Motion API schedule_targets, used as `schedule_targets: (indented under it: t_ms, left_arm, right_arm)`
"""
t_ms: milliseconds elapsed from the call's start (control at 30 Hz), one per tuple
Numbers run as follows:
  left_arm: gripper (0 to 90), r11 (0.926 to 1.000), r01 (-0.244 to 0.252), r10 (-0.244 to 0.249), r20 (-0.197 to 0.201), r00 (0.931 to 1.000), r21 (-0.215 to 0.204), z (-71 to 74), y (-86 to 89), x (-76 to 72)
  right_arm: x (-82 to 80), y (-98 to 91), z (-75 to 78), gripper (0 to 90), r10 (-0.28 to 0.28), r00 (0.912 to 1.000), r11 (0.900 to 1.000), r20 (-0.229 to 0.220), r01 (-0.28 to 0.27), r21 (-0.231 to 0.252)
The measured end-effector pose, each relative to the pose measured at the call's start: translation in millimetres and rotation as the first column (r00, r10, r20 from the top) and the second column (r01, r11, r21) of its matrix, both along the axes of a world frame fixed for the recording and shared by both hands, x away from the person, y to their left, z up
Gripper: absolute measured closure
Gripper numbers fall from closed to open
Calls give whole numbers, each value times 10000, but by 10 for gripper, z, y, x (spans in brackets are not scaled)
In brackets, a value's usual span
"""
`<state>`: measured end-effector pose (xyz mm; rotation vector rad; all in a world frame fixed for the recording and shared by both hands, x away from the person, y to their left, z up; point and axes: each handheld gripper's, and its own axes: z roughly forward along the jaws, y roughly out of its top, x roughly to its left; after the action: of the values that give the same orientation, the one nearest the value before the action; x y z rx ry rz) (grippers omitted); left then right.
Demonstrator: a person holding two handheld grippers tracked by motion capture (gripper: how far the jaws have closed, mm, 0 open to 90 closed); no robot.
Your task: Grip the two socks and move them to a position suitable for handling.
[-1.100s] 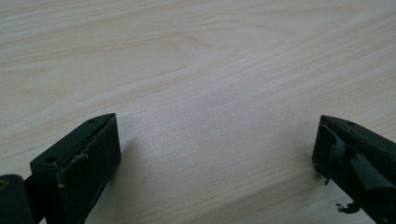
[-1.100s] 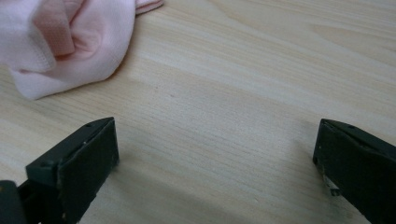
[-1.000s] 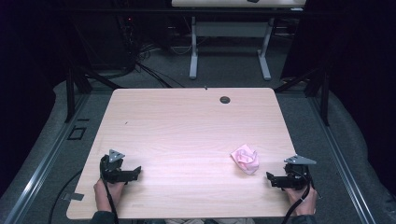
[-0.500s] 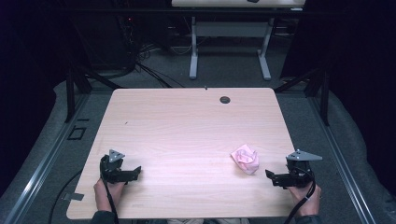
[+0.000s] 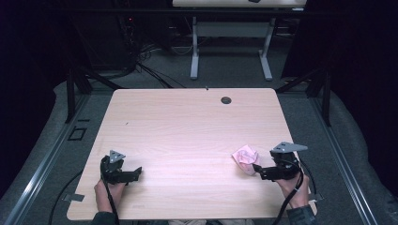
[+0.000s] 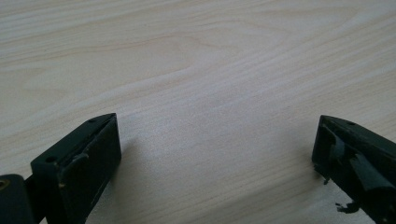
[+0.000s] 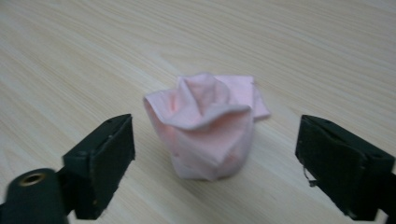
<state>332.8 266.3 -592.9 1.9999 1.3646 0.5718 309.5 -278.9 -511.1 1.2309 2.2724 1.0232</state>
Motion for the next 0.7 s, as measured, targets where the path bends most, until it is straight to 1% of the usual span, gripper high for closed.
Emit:
schedule_targets:
  t_ms: [33, 100, 133, 167, 233, 267, 333, 400, 467, 533, 600, 633, 667, 700]
  left_arm:
    - [12, 10000, 1, -1, -1, 10000, 1, 0, 0, 0]
    - [12, 10000, 0, 0, 0, 10000, 1, 0, 0, 0]
    - [12, 10000, 1, -1, 0, 10000, 2, 0, 0, 0]
    - [12, 10000, -3, 3, 0, 10000, 1, 0, 0, 0]
    - [12, 10000, -2, 2, 1, 10000, -1, 0, 0, 0]
    - [12, 10000, 1, -1, 0, 10000, 1, 0, 0, 0]
    - [12, 10000, 0, 0, -1, 10000, 1, 0, 0, 0]
    - [12, 10000, -2, 2, 0, 10000, 0, 0, 0, 0]
    - [12, 10000, 1, -1, -2, 10000, 2, 0, 0, 0]
    - [13, 10000, -2, 2, 1, 10000, -1, 0, -1, 0]
    - [12, 10000, 2, -2, -2, 10000, 4, 0, 0, -1]
    - [13, 10000, -3, 3, 2, 10000, 0, 0, -1, -1]
    - [12, 10000, 0, 0, -1, 10000, -1, 0, 0, -1]
    - [13, 10000, -1, 1, 3, 10000, -1, 0, -1, 0]
  right_arm:
    - [29, 58, -11, 145, 90, 9999, 10000, -60, -91, -18]
    - [108, 137, -44, 155, 235, 9994, 9993, -246, -242, -295]
    - [158, 175, -80, 175, 271, 9990, 9992, -359, -281, -279]
    - [203, 210, -110, 208, 228, 9983, 9991, -527, -246, -333]
    - [277, 270, -169, 244, 176, 9972, 9980, -726, -219, -601]
    - [313, 289, -199, 281, 158, 9960, 9971, -876, -222, -726]
    - [360, 305, -254, 396, 40, 9946, 9950, -1041, -143, -990]
    - [376, 298, -283, 551, 146, 9927, 9952, -1200, -260, -942]
    - [374, 292, -308, 661, 44, 9922, 9956, -1246, -160, -920]
    - [367, 274, -314, 729, 51, 9925, 9962, -1224, -157, -857]
    - [347, 252, -286, 767, 34, 9942, 9975, -1072, -109, -691]
    - [338, 245, -266, 778, 20, 9944, 9974, -1057, -96, -718]
    - [321, 233, -236, 789, -1, 9958, 9975, -917, -64, -705]
    - [303, 224, -203, 795, -38, 9968, 9983, -793, -9, -590]
